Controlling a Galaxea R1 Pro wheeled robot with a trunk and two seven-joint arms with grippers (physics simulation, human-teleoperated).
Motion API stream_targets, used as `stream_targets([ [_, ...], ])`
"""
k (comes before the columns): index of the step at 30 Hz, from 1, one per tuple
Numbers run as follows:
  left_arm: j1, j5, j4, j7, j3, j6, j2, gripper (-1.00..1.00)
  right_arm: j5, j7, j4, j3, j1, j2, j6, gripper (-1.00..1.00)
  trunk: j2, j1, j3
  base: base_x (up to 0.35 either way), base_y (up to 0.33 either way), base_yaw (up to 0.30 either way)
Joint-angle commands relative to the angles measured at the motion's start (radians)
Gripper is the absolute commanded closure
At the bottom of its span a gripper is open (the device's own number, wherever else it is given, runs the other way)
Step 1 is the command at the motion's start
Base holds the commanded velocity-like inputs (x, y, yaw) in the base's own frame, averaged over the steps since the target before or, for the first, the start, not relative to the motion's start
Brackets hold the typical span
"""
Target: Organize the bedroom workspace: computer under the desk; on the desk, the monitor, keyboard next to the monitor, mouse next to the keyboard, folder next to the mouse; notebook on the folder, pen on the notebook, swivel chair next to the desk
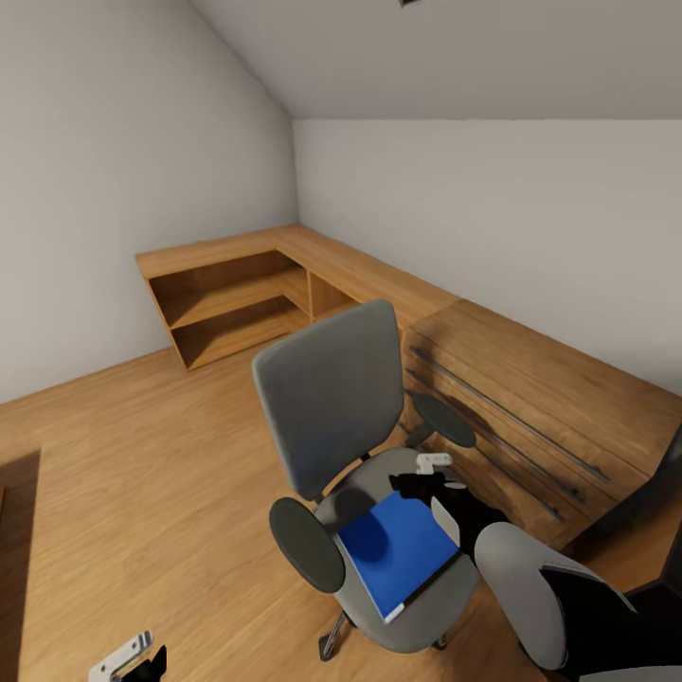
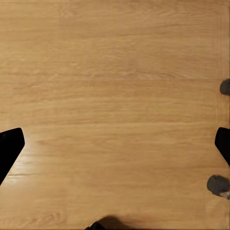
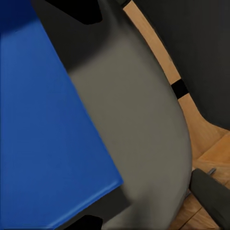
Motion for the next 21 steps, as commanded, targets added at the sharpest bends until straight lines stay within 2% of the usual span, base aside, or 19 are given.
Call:
stream_targets([
  [1,0.000,0.010,-0.020,0.007,-0.001,0.015,0.000,-1.00,0.010,-0.001,-0.003,-0.009,0.000,0.001,0.006,-1.00,-0.008,0.004,-0.004,0.000,0.000,0.000],
  [5,0.000,0.020,-0.068,0.014,0.003,0.047,-0.002,-1.00,0.010,-0.029,-0.002,-0.009,0.000,0.004,0.005,-1.00,-0.036,0.019,-0.017,0.000,0.000,0.000],
  [8,0.000,0.048,-0.073,0.013,0.011,0.053,-0.007,-1.00,0.010,-0.036,-0.002,-0.010,0.000,0.005,0.002,-1.00,-0.057,0.031,-0.026,0.000,0.000,0.000],
  [12,0.000,0.073,-0.051,0.008,0.014,0.041,-0.011,-1.00,0.012,-0.041,-0.002,-0.009,0.000,0.005,-0.009,-1.00,-0.085,0.046,-0.039,0.000,0.000,0.000],
  [21,0.000,0.080,0.008,0.004,0.014,0.015,-0.011,-1.00,0.015,-0.043,-0.003,-0.005,0.000,0.001,-0.040,-1.00,-0.148,0.081,-0.067,0.000,0.000,0.000],
])
